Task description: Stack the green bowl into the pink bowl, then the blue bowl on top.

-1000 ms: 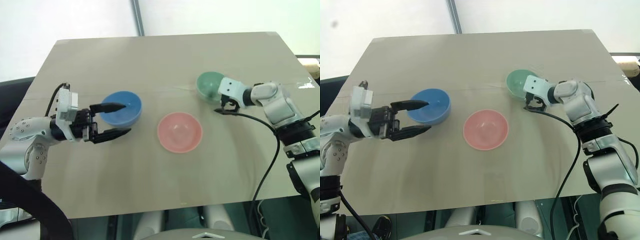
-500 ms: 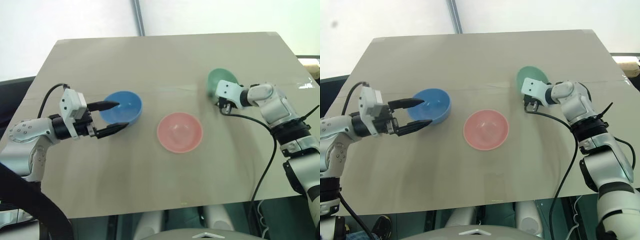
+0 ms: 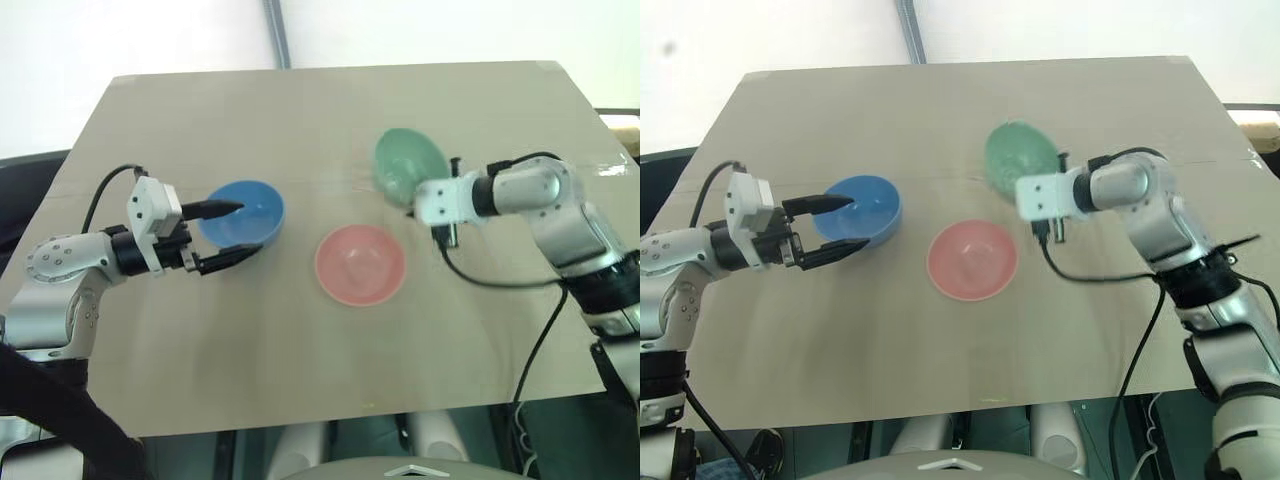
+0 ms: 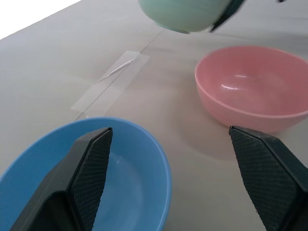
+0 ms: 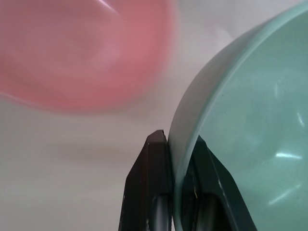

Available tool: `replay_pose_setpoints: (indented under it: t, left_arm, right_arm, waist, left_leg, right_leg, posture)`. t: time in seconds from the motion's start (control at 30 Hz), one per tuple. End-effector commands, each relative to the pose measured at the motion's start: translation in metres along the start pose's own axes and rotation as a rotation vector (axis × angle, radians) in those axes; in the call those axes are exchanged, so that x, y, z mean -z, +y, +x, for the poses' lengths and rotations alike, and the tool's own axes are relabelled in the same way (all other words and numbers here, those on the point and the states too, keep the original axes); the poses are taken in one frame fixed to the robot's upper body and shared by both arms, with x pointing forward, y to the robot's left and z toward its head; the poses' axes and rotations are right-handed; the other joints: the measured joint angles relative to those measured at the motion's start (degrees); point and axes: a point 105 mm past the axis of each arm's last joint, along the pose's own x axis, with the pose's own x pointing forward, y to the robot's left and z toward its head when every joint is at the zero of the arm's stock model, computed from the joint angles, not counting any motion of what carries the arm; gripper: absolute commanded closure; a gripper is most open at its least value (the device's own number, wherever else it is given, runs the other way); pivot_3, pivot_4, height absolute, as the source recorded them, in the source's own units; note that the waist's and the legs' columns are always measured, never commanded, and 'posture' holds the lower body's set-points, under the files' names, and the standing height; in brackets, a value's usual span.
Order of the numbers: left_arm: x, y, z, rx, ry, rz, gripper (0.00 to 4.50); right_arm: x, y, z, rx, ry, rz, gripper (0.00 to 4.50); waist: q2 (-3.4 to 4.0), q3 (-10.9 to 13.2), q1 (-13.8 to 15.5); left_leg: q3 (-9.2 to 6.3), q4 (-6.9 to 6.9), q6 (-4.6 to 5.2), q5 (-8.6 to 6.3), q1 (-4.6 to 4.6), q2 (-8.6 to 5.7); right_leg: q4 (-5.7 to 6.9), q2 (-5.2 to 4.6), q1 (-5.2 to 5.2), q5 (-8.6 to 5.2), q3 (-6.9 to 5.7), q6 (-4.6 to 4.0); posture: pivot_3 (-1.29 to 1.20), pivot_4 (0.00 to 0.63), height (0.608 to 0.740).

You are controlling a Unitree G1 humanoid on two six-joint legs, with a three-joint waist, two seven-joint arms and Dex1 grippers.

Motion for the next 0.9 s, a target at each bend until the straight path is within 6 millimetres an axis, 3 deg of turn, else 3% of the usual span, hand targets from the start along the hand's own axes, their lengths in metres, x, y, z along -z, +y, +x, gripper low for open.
replay_pose_setpoints:
  t: [0.03,0.2,0.33,0.5,0.53,0.73,0.8,0.9]
  left_arm:
    - [-0.007,0.003,-0.001,-0.003,-0.017,0.034,0.38]
    - [-0.007,0.004,0.002,0.011,-0.021,0.035,0.38]
    - [-0.006,0.005,0.003,0.016,-0.022,0.038,0.38]
    - [-0.006,0.005,0.003,0.017,-0.024,0.038,0.38]
    - [-0.006,0.004,0.003,0.017,-0.024,0.038,0.38]
    - [-0.007,0.003,0.001,0.021,-0.033,0.037,0.38]
    - [-0.008,0.001,0.001,0.031,-0.042,0.034,0.38]
    - [-0.009,-0.005,-0.001,0.064,-0.051,0.023,0.38]
  right_arm:
    - [-0.033,0.027,-0.007,-0.108,-0.062,-0.096,4.48]
    - [-0.042,0.041,-0.003,-0.150,-0.061,-0.155,4.48]
    - [-0.042,0.045,-0.002,-0.191,-0.048,-0.178,2.83]
    - [-0.046,0.034,-0.001,-0.103,-0.067,-0.182,0.27]
    - [-0.047,0.031,-0.001,-0.087,-0.074,-0.173,0.07]
    - [-0.065,0.011,-0.021,-0.038,-0.232,0.053,0.07]
    - [-0.061,0.009,-0.031,-0.045,-0.251,0.133,0.07]
    - [-0.037,0.012,-0.055,-0.051,-0.240,0.292,0.07]
  waist:
    - [-0.01,-0.01,0.12]
    - [-0.01,0.00,0.21]
    - [-0.02,-0.01,0.36]
    - [-0.02,-0.01,0.44]
    - [-0.02,-0.01,0.44]
    - [-0.02,-0.01,0.49]
    - [-0.03,-0.01,0.70]
    - [-0.03,-0.01,1.22]
  left_leg:
    - [0.00,0.03,0.00,0.00,0.00,-0.01]
    - [0.04,0.18,0.00,0.01,0.10,-0.03]
    - [0.06,0.24,-0.03,0.02,0.14,-0.03]
    - [0.06,0.31,-0.03,0.02,0.12,-0.03]
    - [0.06,0.32,-0.03,0.02,0.12,-0.03]
    - [0.05,0.39,-0.03,0.02,0.11,-0.02]
    - [0.02,0.41,-0.03,0.02,0.10,-0.02]
    - [0.02,0.41,-0.03,0.02,0.09,-0.02]
  right_leg:
    - [0.02,-0.01,0.01,0.00,0.00,0.00]
    - [0.36,0.00,0.02,0.00,0.06,0.00]
    - [0.52,0.02,0.00,0.00,0.10,-0.01]
    - [0.55,0.02,-0.02,0.00,0.11,-0.01]
    - [0.55,0.02,-0.02,0.00,0.11,-0.01]
    - [0.62,0.02,-0.02,0.00,0.12,-0.01]
    - [0.62,0.01,-0.01,0.00,0.10,-0.01]
    - [0.60,-0.01,0.00,0.00,0.09,-0.01]
  posture:
    - [0.00,0.150,0.740]
    - [0.00,0.150,0.740]
    - [0.00,0.150,0.740]
    - [0.00,0.150,0.740]
    - [0.00,0.150,0.740]
    - [0.00,0.150,0.740]
    - [0.00,0.150,0.740]
    - [0.00,0.150,0.740]
